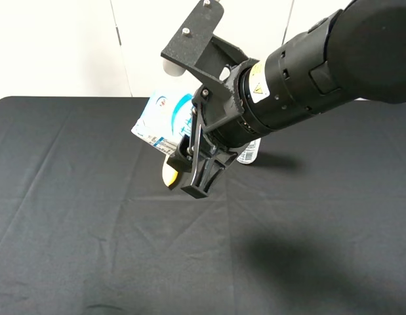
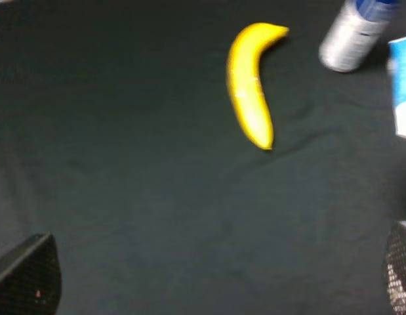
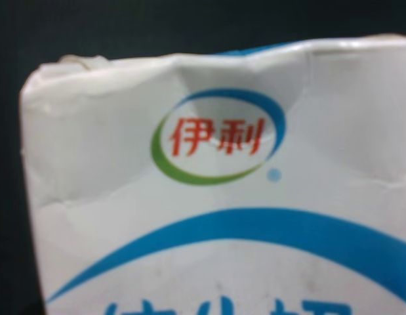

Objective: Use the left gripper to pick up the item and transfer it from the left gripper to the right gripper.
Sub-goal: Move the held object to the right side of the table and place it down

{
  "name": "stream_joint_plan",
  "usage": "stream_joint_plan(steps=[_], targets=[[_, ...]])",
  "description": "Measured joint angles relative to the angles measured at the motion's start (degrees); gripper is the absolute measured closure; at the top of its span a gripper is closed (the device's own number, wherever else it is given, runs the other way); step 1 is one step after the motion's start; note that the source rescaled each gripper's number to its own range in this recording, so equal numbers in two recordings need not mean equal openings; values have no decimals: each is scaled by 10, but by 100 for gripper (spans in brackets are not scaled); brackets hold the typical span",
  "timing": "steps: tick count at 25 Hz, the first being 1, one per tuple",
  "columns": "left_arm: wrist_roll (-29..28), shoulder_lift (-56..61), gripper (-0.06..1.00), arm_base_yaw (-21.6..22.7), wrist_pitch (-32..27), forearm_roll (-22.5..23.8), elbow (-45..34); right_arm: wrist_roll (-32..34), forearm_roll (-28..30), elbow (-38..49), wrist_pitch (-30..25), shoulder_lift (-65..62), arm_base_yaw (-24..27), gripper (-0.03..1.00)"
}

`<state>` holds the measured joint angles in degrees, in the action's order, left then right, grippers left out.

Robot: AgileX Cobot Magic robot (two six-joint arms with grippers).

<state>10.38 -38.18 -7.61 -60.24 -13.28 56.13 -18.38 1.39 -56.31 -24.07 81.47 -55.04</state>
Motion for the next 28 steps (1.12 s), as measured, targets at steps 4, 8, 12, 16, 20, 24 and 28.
stream_joint_plan(steps=[4,8,12,16,20,24,28], targets=[[-29,62,-3,0,-29,63,0,0,0,0,0,0,0,96],[-38,125,-3,0,-55,99,-18,6,0,0,0,0,0,96],[-39,203,-3,0,-62,130,-71,20,0,0,0,0,0,96],[-40,284,-3,0,-65,148,-134,20,0,0,0,0,0,96],[-41,348,-3,0,-66,133,-189,21,-1,0,0,0,0,96],[-41,384,-3,0,-66,121,-232,30,-2,0,0,0,0,96],[-41,384,-3,0,-61,117,-256,44,-3,0,-1,0,0,96]])
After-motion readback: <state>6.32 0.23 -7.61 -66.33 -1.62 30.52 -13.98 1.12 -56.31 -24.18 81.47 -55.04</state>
